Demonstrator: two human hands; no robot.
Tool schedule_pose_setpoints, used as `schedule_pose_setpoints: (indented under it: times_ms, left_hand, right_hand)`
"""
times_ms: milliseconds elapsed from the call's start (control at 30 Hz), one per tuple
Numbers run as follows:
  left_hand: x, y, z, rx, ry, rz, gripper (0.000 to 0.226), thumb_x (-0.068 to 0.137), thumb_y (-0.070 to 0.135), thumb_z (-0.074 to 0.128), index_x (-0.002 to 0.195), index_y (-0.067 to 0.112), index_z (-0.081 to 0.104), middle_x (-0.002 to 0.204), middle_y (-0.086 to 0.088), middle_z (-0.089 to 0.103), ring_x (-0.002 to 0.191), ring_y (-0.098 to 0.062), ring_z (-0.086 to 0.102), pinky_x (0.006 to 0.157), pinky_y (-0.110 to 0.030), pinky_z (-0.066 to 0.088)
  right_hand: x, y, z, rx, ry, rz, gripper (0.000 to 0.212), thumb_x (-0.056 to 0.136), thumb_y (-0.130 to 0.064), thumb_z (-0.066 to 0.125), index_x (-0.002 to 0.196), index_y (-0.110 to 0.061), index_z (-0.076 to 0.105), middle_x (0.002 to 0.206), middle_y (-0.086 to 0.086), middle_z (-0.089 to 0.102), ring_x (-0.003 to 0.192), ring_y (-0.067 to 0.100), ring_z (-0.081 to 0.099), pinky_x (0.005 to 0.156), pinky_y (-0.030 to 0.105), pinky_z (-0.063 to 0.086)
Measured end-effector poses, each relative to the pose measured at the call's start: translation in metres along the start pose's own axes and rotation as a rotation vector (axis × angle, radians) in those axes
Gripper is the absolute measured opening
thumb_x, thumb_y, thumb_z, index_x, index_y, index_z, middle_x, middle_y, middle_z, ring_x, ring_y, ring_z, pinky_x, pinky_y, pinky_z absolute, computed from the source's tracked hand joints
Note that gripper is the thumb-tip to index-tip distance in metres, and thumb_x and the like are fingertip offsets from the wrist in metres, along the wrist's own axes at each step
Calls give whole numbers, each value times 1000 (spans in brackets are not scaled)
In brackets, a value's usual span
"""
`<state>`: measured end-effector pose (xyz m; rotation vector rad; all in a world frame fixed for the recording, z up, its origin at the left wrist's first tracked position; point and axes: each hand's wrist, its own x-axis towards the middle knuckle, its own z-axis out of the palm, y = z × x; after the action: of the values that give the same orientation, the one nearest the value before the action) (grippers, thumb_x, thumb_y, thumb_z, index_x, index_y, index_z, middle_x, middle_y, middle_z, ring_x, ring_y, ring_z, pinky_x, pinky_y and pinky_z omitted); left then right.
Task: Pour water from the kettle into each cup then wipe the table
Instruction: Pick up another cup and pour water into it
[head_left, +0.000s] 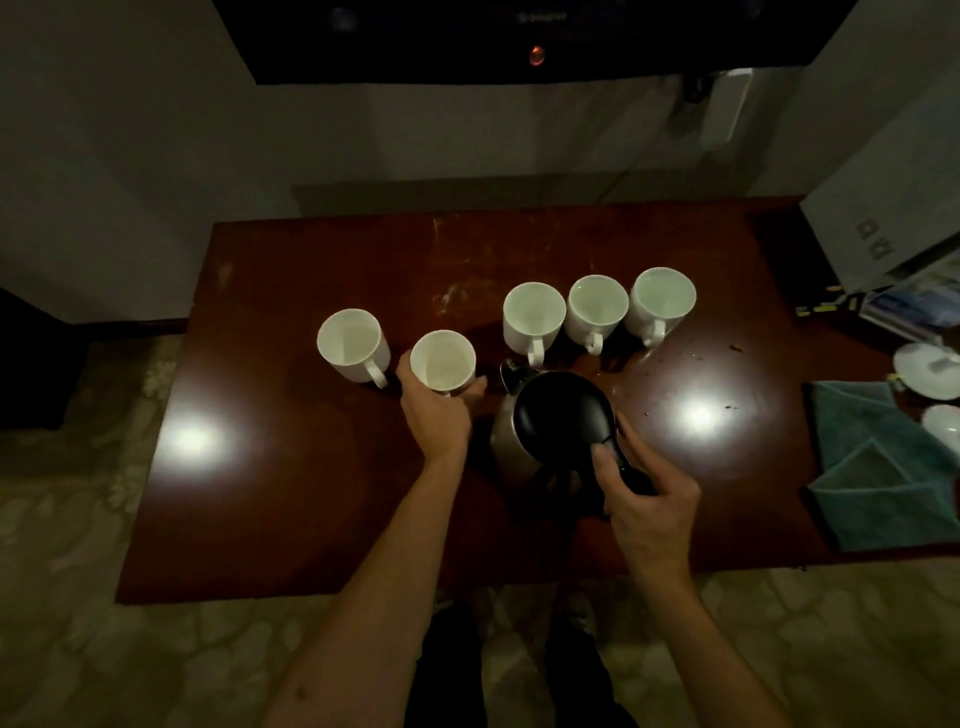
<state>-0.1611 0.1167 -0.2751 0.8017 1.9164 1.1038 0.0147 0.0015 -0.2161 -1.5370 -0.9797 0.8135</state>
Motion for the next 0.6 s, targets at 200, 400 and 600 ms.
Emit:
schedule_pose_setpoints:
  times_ms: [200,400,600]
  left_hand:
    - [1,4,7,42,69,-7,94,65,25,89,142,28,34,139,-1,50,131,-26,45,108,-50,40]
    - [-9,13,-10,66,-31,64,87,65,26,90,137,28,43,132,3,56,125,-21,49,102,-40,43]
    - [-28,44,-42,106,-100,289,78,61,22,91,127,25,51,124,6,57,114,-12,53,94,-34,47]
  right_hand:
    - [3,8,-6,-21,-31,-10,50,83,6,74,130,0,58,102,-37,69,103,-9,68,90,11,52]
    - [20,-7,-9,72,-65,6,49,76,-25,78,122,-10,69,95,3,75,70,-8,67,67,10,53]
    - [37,-44,-42,23,-148,38,38,81,-9,79,118,-4,71,96,-3,79,84,2,75,69,13,58]
